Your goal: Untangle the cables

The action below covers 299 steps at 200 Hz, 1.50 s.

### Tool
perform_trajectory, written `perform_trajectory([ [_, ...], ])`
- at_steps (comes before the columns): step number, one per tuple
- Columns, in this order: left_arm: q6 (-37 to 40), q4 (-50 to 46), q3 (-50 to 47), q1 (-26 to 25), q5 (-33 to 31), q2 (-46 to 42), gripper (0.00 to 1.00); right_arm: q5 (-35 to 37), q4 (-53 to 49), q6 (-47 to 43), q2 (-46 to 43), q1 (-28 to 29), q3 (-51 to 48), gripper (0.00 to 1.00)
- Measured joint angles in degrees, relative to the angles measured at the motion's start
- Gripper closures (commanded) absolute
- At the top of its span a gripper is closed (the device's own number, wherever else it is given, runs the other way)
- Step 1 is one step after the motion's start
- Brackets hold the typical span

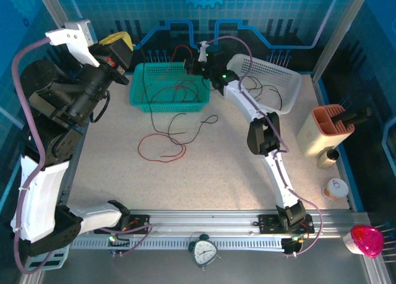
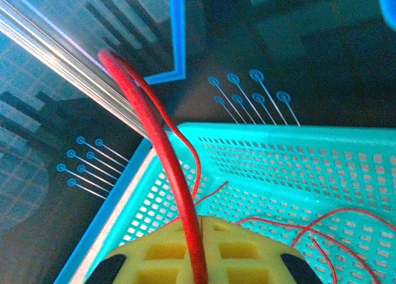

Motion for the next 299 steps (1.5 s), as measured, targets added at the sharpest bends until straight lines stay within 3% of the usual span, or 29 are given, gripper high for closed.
perform_trajectory([
  [48,0.0,-1.0,0.0,0.0,0.0,0.6,1.00,-0.8,0.6,2.4,7.1,0.5,0.6,0.98],
  [67,0.0,-1.3,0.0,0.0,0.0,0.7,1.00,-0.8,0.0,2.3,7.8,1.2,0.6,0.82],
  [77,0.0,-1.3,0.0,0.0,0.0,0.7,1.00,-0.7,-0.4,2.3,7.8,1.6,0.6,0.63],
  [92,0.0,-1.3,0.0,0.0,0.0,0.7,1.00,-0.7,-0.6,1.4,7.7,2.0,0.6,0.48],
  [109,0.0,-1.3,0.0,0.0,0.0,0.7,1.00,-0.5,-1.5,0.6,7.6,2.3,0.6,0.36],
  [149,0.0,-1.3,0.0,0.0,0.0,0.7,1.00,0.3,-4.7,-1.6,5.7,2.3,0.6,0.23],
  [224,0.0,-1.3,-0.6,0.0,-0.6,0.7,1.00,0.9,-8.1,-4.0,-5.9,2.3,-3.1,0.22],
  [252,0.0,-1.3,-1.6,0.0,-0.9,0.6,1.00,-0.3,-7.0,-4.7,-15.3,2.3,-13.2,0.22],
  [299,-0.1,-0.3,-4.5,0.0,-1.1,0.3,1.00,-3.1,0.6,-5.0,-36.3,2.7,-38.3,0.22],
])
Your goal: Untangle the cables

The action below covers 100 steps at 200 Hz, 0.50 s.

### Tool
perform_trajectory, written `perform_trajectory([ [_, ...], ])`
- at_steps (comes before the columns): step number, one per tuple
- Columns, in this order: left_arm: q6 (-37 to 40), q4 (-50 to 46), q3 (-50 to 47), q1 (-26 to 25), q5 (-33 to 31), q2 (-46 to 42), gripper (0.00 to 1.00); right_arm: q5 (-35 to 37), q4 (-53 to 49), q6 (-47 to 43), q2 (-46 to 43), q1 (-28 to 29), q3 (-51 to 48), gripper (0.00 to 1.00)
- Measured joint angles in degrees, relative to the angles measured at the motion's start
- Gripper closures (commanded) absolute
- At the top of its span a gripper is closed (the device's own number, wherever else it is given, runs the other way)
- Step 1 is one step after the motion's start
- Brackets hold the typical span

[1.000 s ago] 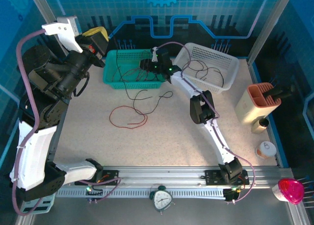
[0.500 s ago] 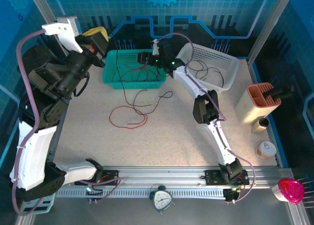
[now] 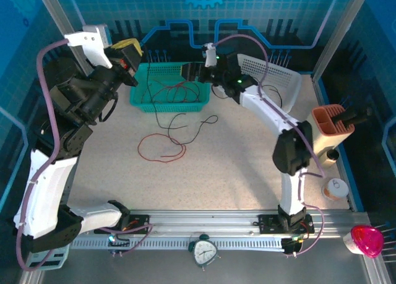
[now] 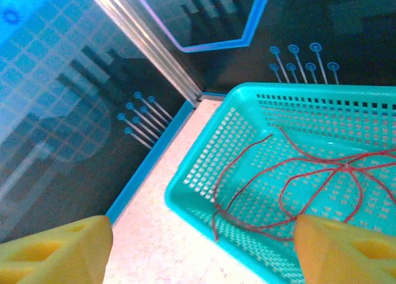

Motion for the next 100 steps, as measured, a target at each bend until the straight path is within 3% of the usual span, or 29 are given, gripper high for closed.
perform_trajectory([
  [48,-1.8,1.5,-0.5,0.0,0.3,0.7,1.00,-3.6,6.9,-2.8,-16.8,4.1,-18.0,0.20],
  [100,-4.5,2.2,-0.5,0.0,4.2,2.3,1.00,-3.5,7.0,-10.6,-20.3,10.4,-20.8,0.18],
])
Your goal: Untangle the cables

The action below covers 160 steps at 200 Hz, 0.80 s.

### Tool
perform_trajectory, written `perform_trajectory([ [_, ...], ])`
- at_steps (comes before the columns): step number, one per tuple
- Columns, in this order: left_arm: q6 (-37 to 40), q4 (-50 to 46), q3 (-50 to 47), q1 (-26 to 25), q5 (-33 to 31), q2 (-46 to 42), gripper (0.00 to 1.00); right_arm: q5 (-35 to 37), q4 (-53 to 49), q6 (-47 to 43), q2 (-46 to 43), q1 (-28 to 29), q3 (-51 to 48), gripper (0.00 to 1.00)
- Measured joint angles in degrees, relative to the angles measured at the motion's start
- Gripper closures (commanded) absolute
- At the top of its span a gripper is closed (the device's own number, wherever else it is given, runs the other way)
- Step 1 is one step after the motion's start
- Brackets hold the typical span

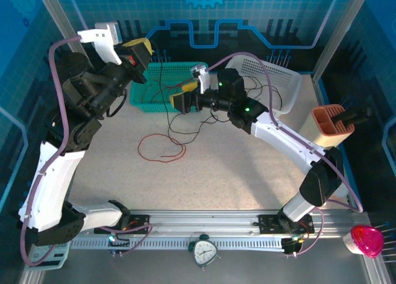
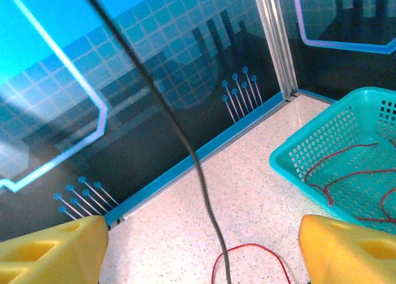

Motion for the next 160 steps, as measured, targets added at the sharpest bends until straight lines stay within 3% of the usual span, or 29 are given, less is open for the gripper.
perform_trajectory([
  [73,-3.0,0.4,0.2,0.0,2.8,0.1,1.00,-0.2,-0.9,-3.1,5.9,0.3,3.4,0.22],
  [105,-3.6,0.7,0.2,0.0,3.5,0.1,1.00,-0.2,-1.2,-3.0,8.0,0.3,4.9,0.30],
  [117,-4.1,0.8,0.4,0.0,3.7,0.1,1.00,-0.2,-1.2,-2.9,8.8,0.3,5.9,0.38],
  [133,-4.4,0.8,0.9,0.0,3.9,0.2,1.00,-0.2,-1.2,-2.3,9.7,0.3,6.7,0.57],
  [160,-4.5,1.3,1.0,0.0,4.1,0.1,1.00,-0.1,-1.0,-1.3,10.1,0.2,7.1,0.98],
])
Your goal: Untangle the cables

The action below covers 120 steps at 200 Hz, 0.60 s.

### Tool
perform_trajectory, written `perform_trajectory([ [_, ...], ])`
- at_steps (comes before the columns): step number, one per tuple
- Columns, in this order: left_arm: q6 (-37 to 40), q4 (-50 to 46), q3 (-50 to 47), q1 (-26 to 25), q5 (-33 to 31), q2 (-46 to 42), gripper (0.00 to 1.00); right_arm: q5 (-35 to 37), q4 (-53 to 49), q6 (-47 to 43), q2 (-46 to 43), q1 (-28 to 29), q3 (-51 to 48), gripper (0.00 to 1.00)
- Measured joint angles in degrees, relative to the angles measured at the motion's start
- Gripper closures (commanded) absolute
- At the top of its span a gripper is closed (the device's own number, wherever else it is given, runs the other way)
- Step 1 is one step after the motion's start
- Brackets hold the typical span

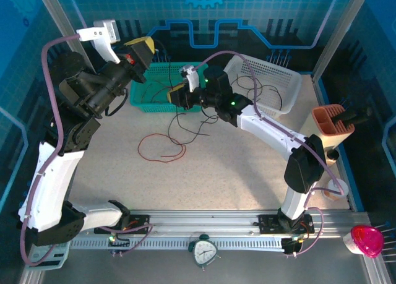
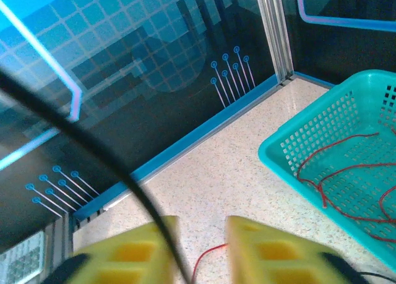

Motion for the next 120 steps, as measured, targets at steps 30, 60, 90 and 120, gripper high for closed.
perform_trajectory([
  [30,0.0,0.6,-1.7,0.0,-0.1,-1.1,1.00,-1.1,2.1,3.1,-0.1,-2.1,-0.5,1.00],
  [60,0.0,1.9,-10.3,0.0,-1.4,-6.2,1.00,-1.6,5.4,7.9,-2.3,-7.6,-4.8,1.00],
  [90,-1.2,3.0,-22.3,0.0,-3.3,-11.9,1.00,-2.0,7.7,13.9,-5.6,-14.0,-8.0,1.00],
  [120,-3.3,5.5,-32.9,0.0,-4.8,-14.6,1.00,-5.5,16.1,24.2,-7.5,-18.9,-10.5,1.00],
])
